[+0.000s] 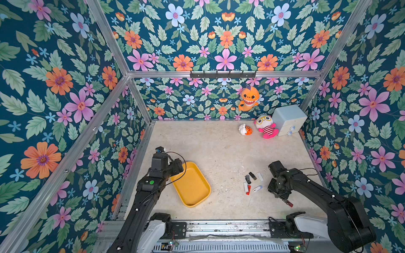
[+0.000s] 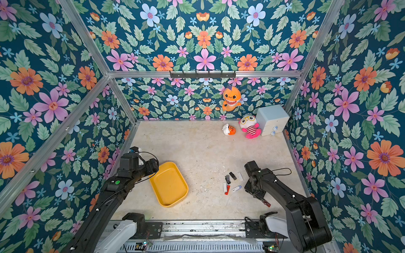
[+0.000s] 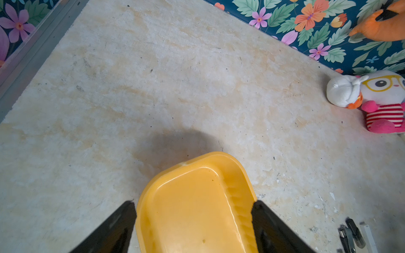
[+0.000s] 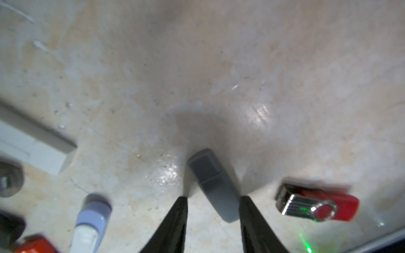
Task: Put the usb flash drive into the storage box
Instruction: Pick up the USB flash from the center of the board.
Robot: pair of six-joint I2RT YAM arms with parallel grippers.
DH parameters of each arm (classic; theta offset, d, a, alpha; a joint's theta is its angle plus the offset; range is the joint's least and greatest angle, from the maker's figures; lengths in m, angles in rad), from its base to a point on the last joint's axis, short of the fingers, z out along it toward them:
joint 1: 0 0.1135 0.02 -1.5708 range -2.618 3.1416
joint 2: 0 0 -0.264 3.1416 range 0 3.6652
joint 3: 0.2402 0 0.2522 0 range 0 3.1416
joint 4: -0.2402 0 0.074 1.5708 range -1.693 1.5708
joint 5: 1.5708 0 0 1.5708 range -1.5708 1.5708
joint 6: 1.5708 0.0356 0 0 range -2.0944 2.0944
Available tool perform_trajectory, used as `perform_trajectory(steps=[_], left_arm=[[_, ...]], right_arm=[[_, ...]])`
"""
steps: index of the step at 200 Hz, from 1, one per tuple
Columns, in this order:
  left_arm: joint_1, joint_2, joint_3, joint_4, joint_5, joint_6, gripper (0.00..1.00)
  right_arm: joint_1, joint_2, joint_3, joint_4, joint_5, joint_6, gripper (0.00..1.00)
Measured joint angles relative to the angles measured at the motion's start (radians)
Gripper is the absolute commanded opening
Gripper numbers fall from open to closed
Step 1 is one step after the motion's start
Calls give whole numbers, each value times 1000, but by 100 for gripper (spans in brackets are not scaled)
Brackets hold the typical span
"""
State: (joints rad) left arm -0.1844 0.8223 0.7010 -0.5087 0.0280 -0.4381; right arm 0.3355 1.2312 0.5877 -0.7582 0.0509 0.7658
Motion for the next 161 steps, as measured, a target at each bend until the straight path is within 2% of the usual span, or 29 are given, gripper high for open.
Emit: perform_trajectory(steps=[43, 96, 142, 161], left_arm=[[-3, 8, 0, 0, 0, 0, 88], [-5, 18, 0, 0, 0, 0, 88], [-5, 30, 0, 0, 3, 0, 88], [-5, 31, 0, 0, 3, 0, 88]], right_arm=[[2, -7, 41, 5, -25, 0, 52], [-5, 24, 47, -10, 29, -1, 54], [-5, 67, 18, 3, 27, -5, 52], [-5, 69, 18, 10, 20, -9, 46]])
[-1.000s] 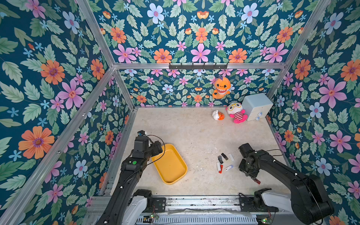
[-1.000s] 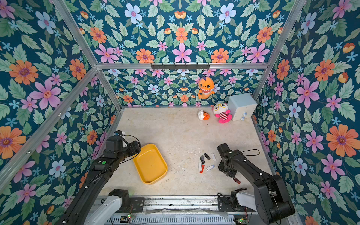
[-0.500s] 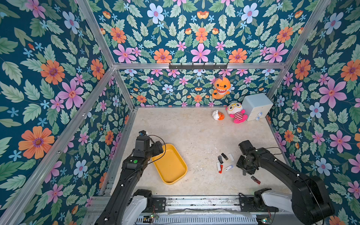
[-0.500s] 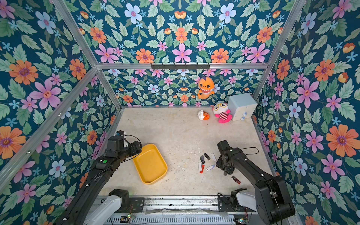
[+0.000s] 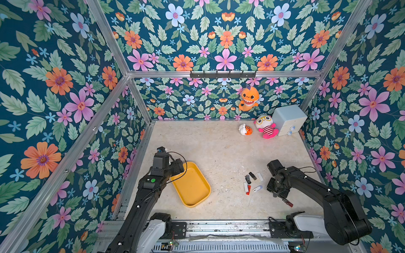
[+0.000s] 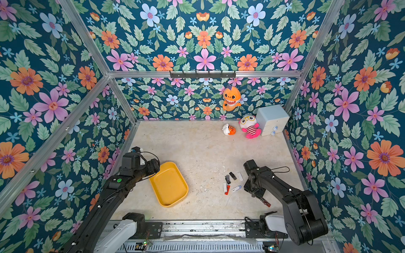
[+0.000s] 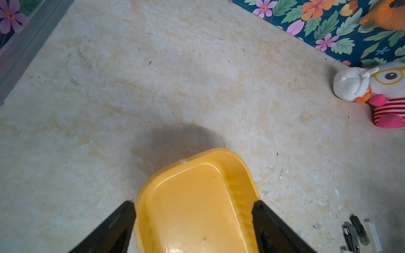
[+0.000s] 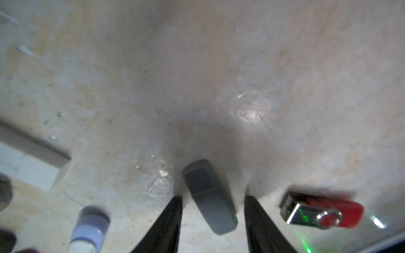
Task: Put the usb flash drive into the storage box
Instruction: Pick up the USB flash from the center of the board, then place the USB flash in the storage box.
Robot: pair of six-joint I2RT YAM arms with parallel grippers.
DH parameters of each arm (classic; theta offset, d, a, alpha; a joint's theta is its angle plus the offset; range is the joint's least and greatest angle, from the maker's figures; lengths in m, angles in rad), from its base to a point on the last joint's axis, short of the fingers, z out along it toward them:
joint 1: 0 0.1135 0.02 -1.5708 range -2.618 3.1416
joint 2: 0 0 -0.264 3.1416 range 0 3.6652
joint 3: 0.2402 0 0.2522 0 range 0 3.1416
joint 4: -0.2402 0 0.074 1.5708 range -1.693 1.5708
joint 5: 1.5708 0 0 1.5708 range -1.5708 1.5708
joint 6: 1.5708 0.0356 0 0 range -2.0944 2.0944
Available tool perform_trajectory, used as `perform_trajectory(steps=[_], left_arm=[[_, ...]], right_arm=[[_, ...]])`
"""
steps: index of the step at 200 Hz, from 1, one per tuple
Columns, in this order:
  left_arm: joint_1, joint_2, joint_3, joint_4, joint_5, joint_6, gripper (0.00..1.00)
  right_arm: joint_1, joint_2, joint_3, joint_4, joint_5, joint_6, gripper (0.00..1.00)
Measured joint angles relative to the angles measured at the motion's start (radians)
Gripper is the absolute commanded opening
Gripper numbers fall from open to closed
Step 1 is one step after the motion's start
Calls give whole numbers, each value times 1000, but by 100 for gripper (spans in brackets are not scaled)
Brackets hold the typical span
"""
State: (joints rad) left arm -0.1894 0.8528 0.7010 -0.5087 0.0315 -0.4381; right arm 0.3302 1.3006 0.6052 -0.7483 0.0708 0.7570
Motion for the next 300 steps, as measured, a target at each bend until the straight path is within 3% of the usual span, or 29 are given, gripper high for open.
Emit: perform_trajectory(steps=[46, 91, 167, 192, 209, 241, 269, 300], left_arm=[[0, 7, 0, 0, 0, 0, 89], [-5, 11, 0, 0, 0, 0, 89], [-6, 2, 3, 0, -1, -2, 92], [-6, -11, 4, 0, -6, -4, 92], [-6, -13, 5, 0, -15, -8, 91], [-6, -6, 14, -8, -50, -11, 90], [-6, -16, 18, -17, -85, -27, 89], [-6, -32, 18, -24, -114, -31, 89]], right_arm=[[-1, 3, -6, 35, -31, -18, 30], [-1, 16, -15, 51, -42, -18, 21], [10, -85, 39, 26, -66, -47, 16], [76, -153, 118, -10, -74, -49, 16], [180, -160, 204, -14, -74, -39, 15], [420, -8, 433, 30, -72, 15, 15], [604, 264, 699, 95, -84, 37, 15], [713, 599, 1014, 119, -102, 31, 15]])
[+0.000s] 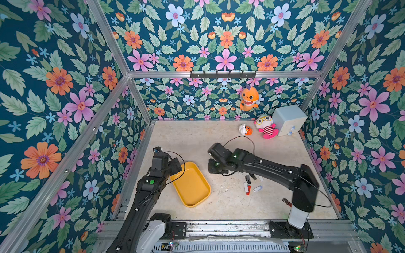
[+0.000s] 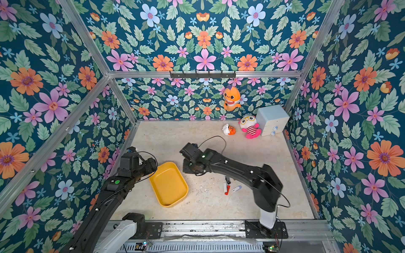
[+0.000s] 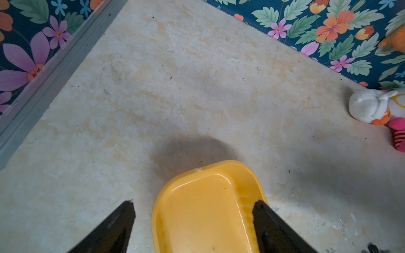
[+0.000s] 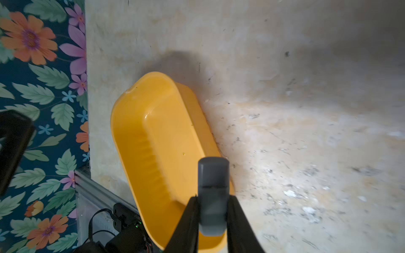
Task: Put the usb flash drive into the storage box
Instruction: Place the USB flash in the storage box.
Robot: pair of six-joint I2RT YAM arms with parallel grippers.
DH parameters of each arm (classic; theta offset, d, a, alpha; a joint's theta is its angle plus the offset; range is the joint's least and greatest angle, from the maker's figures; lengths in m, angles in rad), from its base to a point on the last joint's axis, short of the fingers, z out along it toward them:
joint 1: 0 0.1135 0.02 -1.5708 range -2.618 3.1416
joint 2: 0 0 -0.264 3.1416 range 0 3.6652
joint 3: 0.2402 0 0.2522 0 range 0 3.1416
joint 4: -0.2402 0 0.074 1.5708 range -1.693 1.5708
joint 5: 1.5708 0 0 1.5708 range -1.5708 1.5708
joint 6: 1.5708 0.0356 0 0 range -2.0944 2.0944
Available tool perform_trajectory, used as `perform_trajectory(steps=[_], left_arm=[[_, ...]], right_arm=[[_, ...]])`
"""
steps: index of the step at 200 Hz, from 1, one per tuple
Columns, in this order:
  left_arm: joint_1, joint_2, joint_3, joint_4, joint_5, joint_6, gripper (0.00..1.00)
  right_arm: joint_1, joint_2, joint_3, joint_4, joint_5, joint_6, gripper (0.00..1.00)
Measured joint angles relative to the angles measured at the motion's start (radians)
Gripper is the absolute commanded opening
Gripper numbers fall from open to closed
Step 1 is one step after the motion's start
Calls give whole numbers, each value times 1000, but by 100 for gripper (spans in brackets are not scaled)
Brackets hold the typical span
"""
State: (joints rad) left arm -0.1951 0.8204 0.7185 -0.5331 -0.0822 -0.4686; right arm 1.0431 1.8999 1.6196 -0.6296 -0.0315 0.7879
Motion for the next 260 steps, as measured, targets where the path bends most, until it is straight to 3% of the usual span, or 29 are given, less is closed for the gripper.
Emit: perform_trajectory(steps=[38, 99, 128, 182, 260], left_arm=[[1, -11, 0, -6, -26, -3, 89], [1, -14, 2, -6, -40, -3, 88], [1, -23, 2, -6, -44, -3, 88], [1, -16, 2, -6, -43, -3, 88], [1, -2, 2, -6, -39, -3, 90]], right_arm=[[54, 289, 332, -35, -21, -27, 15], [48, 501, 570, -154, 84, -48, 16], [20, 518, 567, -190, 158, -28, 16], [-19, 378, 322, -145, 241, 25, 17], [-6, 523, 519, -122, 171, 33, 19]])
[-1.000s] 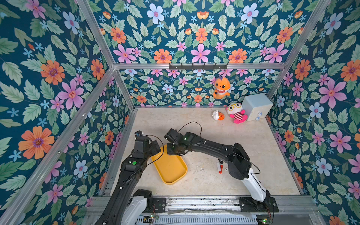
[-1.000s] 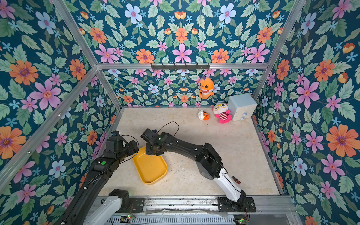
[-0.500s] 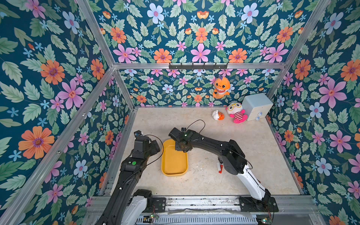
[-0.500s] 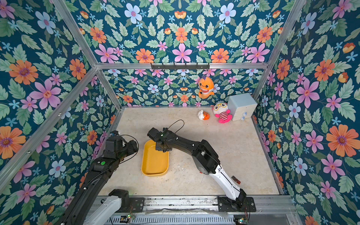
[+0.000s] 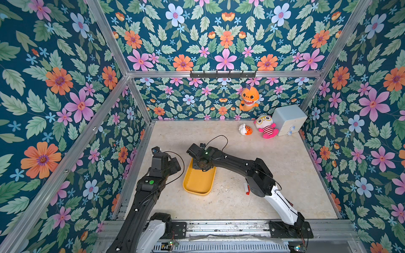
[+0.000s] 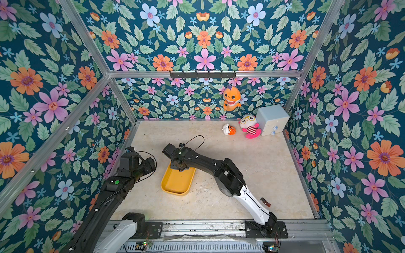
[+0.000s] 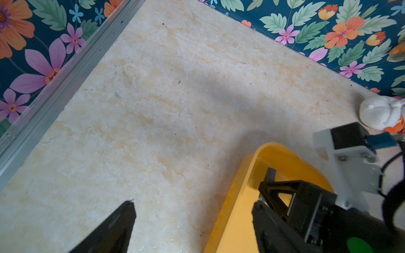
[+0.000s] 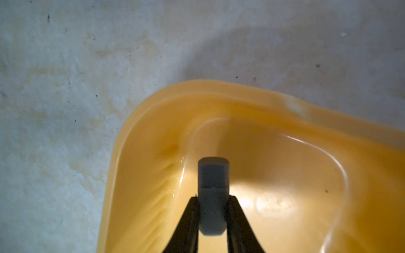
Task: Put the usb flash drive into the storage box
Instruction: Place the USB flash in the storage box.
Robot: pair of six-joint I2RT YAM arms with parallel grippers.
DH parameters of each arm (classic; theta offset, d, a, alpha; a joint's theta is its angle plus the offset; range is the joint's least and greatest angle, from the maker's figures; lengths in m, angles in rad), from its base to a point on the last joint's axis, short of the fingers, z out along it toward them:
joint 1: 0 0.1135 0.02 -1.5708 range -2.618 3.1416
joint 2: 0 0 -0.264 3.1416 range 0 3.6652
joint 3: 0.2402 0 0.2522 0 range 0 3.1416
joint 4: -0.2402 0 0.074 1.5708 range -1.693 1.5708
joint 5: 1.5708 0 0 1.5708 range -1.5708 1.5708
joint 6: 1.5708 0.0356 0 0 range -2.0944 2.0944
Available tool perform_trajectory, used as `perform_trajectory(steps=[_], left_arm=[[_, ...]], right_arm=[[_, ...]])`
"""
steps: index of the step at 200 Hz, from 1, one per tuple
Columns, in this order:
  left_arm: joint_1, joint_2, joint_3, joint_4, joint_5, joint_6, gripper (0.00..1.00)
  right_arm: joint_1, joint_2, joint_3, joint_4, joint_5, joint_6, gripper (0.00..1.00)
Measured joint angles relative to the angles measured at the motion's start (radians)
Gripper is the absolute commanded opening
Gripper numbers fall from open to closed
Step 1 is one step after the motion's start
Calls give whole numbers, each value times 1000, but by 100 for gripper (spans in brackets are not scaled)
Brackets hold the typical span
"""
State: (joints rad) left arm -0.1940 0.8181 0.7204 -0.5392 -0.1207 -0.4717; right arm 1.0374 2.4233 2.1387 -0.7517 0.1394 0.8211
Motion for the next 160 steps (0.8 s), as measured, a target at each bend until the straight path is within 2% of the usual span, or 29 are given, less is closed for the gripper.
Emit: perform_trajectory(steps=[31, 81, 105, 132, 148, 160], left_arm=[[0, 1, 0, 0, 0, 0, 93], [0, -11, 0, 0, -3, 0, 99], [0, -29, 0, 0, -19, -4, 99], [-2, -54, 5, -1, -60, -18, 99], [-2, -76, 4, 2, -64, -18, 99], [-2, -93, 3, 2, -53, -16, 99]], right_arm=[[-8, 57, 49, 24, -54, 34, 24], [-27, 85, 67, 69, -92, 72, 45], [-26, 64, 46, 70, -113, 71, 48], [-24, -77, -61, 72, -89, 38, 49], [-27, -246, -209, 91, -50, 5, 50], [-40, -423, -379, 137, -13, -27, 50]])
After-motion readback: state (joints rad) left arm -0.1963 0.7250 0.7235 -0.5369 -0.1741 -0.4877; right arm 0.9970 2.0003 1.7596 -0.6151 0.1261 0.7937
